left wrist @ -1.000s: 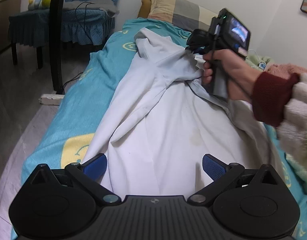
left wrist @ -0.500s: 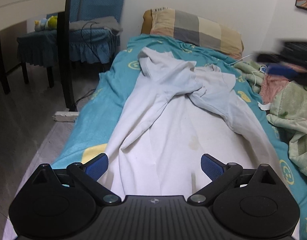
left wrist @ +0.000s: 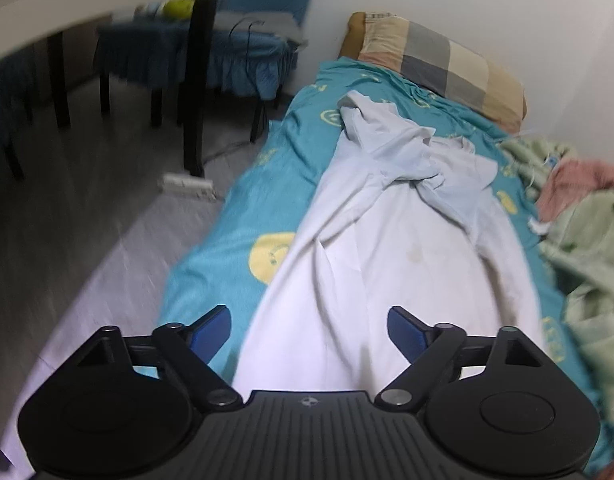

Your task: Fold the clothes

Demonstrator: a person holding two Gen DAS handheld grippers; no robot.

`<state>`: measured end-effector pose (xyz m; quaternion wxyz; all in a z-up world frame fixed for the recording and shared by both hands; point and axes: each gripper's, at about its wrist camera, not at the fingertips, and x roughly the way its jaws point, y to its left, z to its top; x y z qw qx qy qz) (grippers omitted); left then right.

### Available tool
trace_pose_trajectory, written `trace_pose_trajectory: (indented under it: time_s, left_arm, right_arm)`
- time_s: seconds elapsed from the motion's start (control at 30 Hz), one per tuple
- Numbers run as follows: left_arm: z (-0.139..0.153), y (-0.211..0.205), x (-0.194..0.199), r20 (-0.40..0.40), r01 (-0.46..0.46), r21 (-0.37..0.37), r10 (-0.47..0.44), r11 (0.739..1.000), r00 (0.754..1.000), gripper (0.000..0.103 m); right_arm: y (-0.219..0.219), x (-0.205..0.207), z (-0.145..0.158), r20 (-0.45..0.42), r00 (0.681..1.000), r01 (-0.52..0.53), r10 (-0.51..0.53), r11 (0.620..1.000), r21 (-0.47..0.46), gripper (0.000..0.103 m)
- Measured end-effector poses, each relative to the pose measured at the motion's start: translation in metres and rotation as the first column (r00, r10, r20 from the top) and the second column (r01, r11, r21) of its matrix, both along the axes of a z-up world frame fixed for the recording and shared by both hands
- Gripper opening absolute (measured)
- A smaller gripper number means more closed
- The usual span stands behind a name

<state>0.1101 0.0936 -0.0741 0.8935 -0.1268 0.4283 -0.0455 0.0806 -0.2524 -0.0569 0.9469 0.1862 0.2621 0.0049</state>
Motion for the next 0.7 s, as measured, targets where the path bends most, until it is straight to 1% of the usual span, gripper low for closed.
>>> trace_pose_trajectory:
  time_s: [0.07, 0.17, 0.27, 0.33, 0.4, 0.43, 0.47, 0.5, 0.53, 0.6, 0.7]
  left_arm:
    - [0.001, -0.008, -0.003, -0.021, 0.029, 0.005, -0.029, 1.0, 0.999, 0.076]
    - [-0.005, -0.031, -0.005, -0.059, 0.098, 0.054, -0.095, 0.994, 0.994, 0.07]
    - [-0.019, -0.059, -0.002, -0.11, 0.179, 0.104, -0.167, 0.978, 0.98, 0.062]
    - [-0.028, -0.074, -0.001, -0.148, 0.234, 0.136, -0.214, 0.963, 0.966, 0.055]
    - [-0.037, -0.087, 0.0, -0.187, 0.273, 0.187, -0.239, 0.944, 0.953, 0.029]
    - [-0.04, -0.09, 0.0, -0.205, 0.283, 0.212, -0.241, 0.935, 0.949, 0.021]
    - [-0.04, -0.091, -0.001, -0.208, 0.285, 0.227, -0.24, 0.931, 0.948, 0.01]
    - [-0.038, -0.09, -0.001, -0.205, 0.285, 0.238, -0.238, 0.929, 0.949, 0.008]
    - [-0.034, -0.089, -0.003, -0.192, 0.283, 0.252, -0.239, 0.925, 0.952, 0.003]
    - [-0.022, -0.088, -0.01, -0.157, 0.282, 0.273, -0.246, 0.92, 0.956, 0.002]
    - [-0.001, -0.085, -0.022, -0.117, 0.293, 0.281, -0.271, 0.914, 0.956, 0.001]
  right_arm:
    - [-0.006, 0.005, -0.004, -0.012, 1.0, -0.001, 0.001, 0.999, 0.034, 0.046]
    - [-0.012, 0.008, -0.01, -0.03, 1.0, -0.001, 0.003, 0.998, 0.064, 0.046]
    - [-0.018, 0.012, -0.016, -0.048, 0.999, 0.0, 0.005, 0.995, 0.095, 0.046]
    - [-0.023, 0.014, -0.019, -0.061, 0.998, 0.001, 0.006, 0.993, 0.115, 0.046]
    - [-0.027, 0.016, -0.023, -0.074, 0.997, 0.003, 0.007, 0.991, 0.136, 0.046]
    - [-0.028, 0.017, -0.026, -0.084, 0.996, 0.008, 0.004, 0.989, 0.146, 0.046]
    - [-0.03, 0.017, -0.028, -0.095, 0.995, 0.012, 0.003, 0.987, 0.157, 0.046]
    - [-0.031, 0.018, -0.03, -0.105, 0.995, 0.016, 0.002, 0.985, 0.169, 0.046]
    - [-0.033, 0.018, -0.032, -0.113, 0.994, 0.018, 0.002, 0.983, 0.181, 0.046]
    - [-0.034, 0.017, -0.033, -0.118, 0.993, 0.021, 0.003, 0.979, 0.201, 0.046]
    - [-0.035, 0.016, -0.033, -0.117, 0.993, 0.018, 0.006, 0.978, 0.208, 0.046]
